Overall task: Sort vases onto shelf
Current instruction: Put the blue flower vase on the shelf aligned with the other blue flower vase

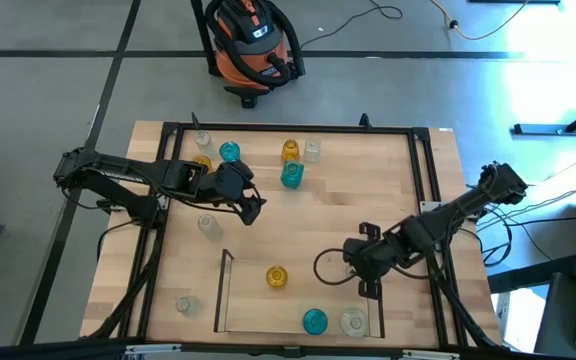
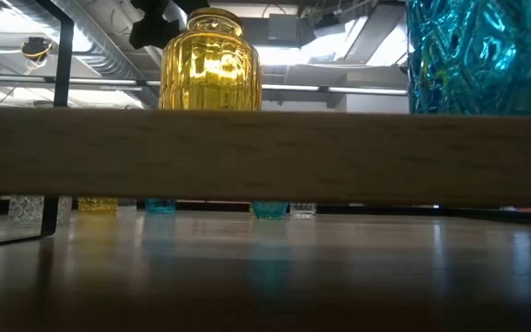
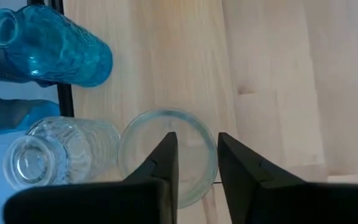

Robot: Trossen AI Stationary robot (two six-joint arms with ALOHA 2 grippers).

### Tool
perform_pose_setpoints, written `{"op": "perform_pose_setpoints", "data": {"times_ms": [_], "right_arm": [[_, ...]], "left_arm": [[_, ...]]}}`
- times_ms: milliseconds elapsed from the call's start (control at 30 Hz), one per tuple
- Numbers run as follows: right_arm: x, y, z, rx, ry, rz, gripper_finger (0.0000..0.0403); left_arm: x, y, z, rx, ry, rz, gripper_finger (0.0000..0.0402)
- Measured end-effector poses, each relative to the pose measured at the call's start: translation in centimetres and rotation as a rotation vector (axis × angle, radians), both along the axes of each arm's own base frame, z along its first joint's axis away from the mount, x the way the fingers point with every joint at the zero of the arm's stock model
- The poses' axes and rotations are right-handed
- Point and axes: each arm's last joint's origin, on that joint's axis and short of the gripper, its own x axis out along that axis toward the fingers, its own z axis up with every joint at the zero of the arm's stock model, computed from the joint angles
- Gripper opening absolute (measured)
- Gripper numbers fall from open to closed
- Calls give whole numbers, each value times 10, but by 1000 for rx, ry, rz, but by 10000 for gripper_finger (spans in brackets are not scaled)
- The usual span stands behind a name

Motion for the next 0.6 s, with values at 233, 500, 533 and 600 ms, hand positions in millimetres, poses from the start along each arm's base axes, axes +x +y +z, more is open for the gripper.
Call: {"op": "perform_pose_setpoints", "data": {"times_ms": [233,500,533,600], "right_arm": [[5,-8,0,67,35,14,7],[3,-4,0,123,66,43,4],[2,-3,0,126,68,40,5],[0,0,0,124,68,50,4]], "left_arm": [[0,0,0,1,0,1,289],[0,0,0,1,1,1,289],[0,0,0,1,1,1,289],[0,0,0,1,0,1,289]]}}
